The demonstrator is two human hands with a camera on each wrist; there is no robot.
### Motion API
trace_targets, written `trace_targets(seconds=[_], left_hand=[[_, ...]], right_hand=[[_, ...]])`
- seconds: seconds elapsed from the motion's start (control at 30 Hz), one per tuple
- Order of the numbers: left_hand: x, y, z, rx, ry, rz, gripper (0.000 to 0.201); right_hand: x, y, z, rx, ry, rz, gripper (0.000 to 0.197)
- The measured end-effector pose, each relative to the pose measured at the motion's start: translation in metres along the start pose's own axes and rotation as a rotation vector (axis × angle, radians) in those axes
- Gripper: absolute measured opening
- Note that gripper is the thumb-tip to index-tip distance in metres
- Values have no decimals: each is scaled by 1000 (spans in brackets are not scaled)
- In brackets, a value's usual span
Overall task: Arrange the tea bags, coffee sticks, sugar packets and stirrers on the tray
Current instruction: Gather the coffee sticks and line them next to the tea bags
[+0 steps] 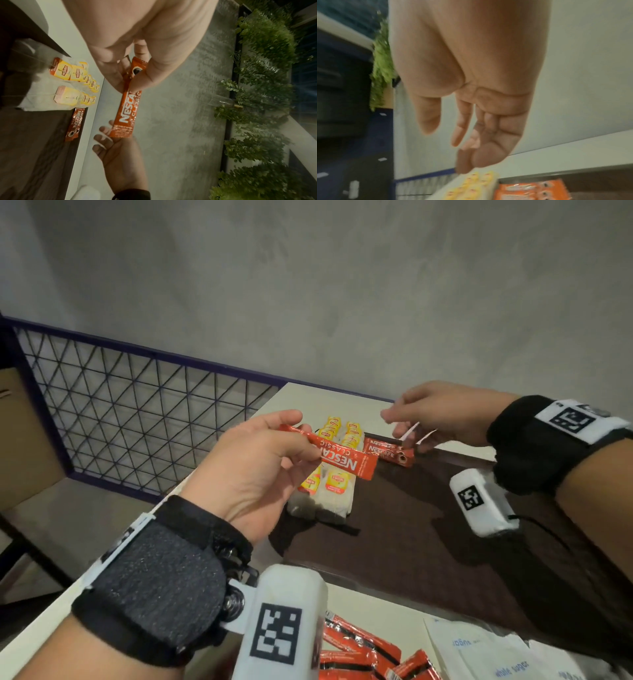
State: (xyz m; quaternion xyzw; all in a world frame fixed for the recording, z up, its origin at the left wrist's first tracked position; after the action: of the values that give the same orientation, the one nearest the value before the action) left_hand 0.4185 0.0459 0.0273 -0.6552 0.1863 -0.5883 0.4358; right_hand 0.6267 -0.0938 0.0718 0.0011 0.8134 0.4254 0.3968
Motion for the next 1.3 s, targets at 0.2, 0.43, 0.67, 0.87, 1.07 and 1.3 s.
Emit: trace_targets(seconds=[0.2,0.43,0.67,0.87,1.07,1.3], left_hand=[[7,2,-12,-9,27,-8,39],[18,3,-22,0,103,-30,23],[27,5,-31,-91,325,185,22],[22,-8,-31,-6,297,241,23],[19,-5,-27,37,212,32,36],[19,-6,-27,-20,183,42,18]], right_hand=[[44,50,-69,-219,398,89,45],[42,69,-104,-245,231,-169,4],[37,84,-116,-403,-66,59,25],[45,95,-114,-508,-61,242,32],[58,80,-109,-404,123,104,29],[46,63,-109,-391,126,-116,15]])
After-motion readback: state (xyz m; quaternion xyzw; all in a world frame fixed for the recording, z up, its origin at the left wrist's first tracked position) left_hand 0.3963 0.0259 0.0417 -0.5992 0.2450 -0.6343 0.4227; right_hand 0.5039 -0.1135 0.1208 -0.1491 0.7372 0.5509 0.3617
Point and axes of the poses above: each hand's wrist, its own z-axis towards the middle knuckle, its own x-axis out of the palm, y = z × x, the point moved 2 cm from there along z, towards the middle knuckle, and after that the axes turned 14 degrees about y, right-handed, at the moved point
